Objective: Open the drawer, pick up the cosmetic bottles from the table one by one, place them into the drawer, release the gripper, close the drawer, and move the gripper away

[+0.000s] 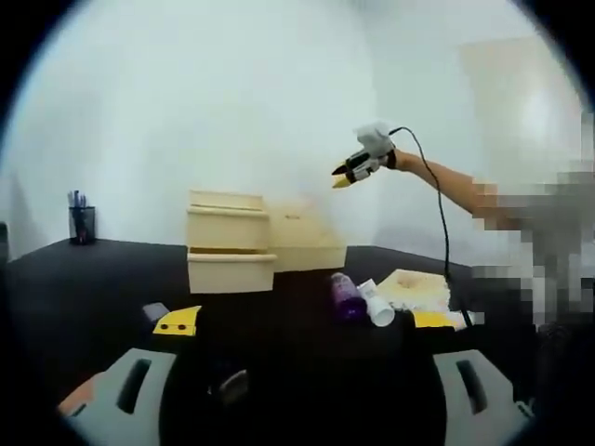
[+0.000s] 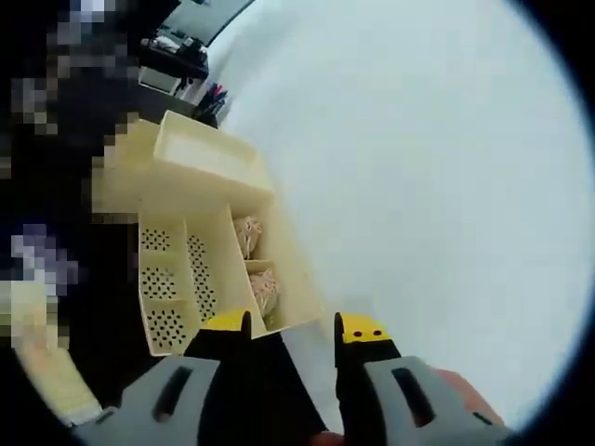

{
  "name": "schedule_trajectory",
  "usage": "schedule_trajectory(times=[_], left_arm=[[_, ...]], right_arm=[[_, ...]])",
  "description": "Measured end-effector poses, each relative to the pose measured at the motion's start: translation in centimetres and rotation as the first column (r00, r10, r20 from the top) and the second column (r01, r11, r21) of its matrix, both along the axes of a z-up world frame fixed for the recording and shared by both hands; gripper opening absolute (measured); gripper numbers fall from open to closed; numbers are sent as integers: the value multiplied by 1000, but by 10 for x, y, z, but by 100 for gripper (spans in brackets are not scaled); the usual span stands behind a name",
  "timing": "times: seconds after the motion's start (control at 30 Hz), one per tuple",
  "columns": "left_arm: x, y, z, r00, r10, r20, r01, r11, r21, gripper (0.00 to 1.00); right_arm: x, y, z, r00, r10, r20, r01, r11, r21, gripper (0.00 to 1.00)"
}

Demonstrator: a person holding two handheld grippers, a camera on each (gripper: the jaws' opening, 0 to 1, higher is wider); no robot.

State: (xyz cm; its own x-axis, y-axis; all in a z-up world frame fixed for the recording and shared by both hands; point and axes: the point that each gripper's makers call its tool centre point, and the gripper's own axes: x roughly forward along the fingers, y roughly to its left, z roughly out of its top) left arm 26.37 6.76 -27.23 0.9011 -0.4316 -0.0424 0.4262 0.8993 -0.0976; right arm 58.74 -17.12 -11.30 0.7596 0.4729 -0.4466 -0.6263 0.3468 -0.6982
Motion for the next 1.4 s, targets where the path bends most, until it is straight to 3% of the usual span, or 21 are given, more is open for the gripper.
schedule_trajectory(times=[0.2,0.27,0.4,0.6,0.7,0.83,0.93,1.07,1.2,1.4], left_arm=[[0,2,2,1000,6,9,-6,1000,-7,81],[0,3,3,1000,9,12,-8,1000,-10,80],[1,4,3,1000,10,10,-10,1000,-17,78],[1,4,4,1000,2,0,-2,999,-33,77],[2,4,6,1000,4,-2,-4,999,-36,76],[4,4,11,1000,5,-7,-6,1000,-23,75],[6,0,15,1000,-6,-22,6,1000,2,75],[7,-7,20,999,-20,-38,21,999,26,75],[9,-14,24,998,-32,-45,34,999,39,75],[11,-30,29,996,-57,-63,61,997,53,70]], right_arm=[[-33,-5,2,999,6,-33,-4,999,48,34],[-26,-10,4,999,9,-42,-6,998,62,34],[-34,-8,0,998,15,-60,-9,996,84,35],[-60,-16,-1,995,24,-94,-10,989,146,36],[-68,-21,-1,992,36,-121,-15,985,169,46],[-93,-24,-9,990,41,-135,-17,985,172,46],[-106,-27,-12,987,49,-153,-22,984,178,46],[-107,-37,-13,984,55,-169,-25,984,174,46],[-135,-40,-19,979,70,-192,-36,984,175,48],[-149,-46,-24,971,95,-220,-49,977,206,48]])
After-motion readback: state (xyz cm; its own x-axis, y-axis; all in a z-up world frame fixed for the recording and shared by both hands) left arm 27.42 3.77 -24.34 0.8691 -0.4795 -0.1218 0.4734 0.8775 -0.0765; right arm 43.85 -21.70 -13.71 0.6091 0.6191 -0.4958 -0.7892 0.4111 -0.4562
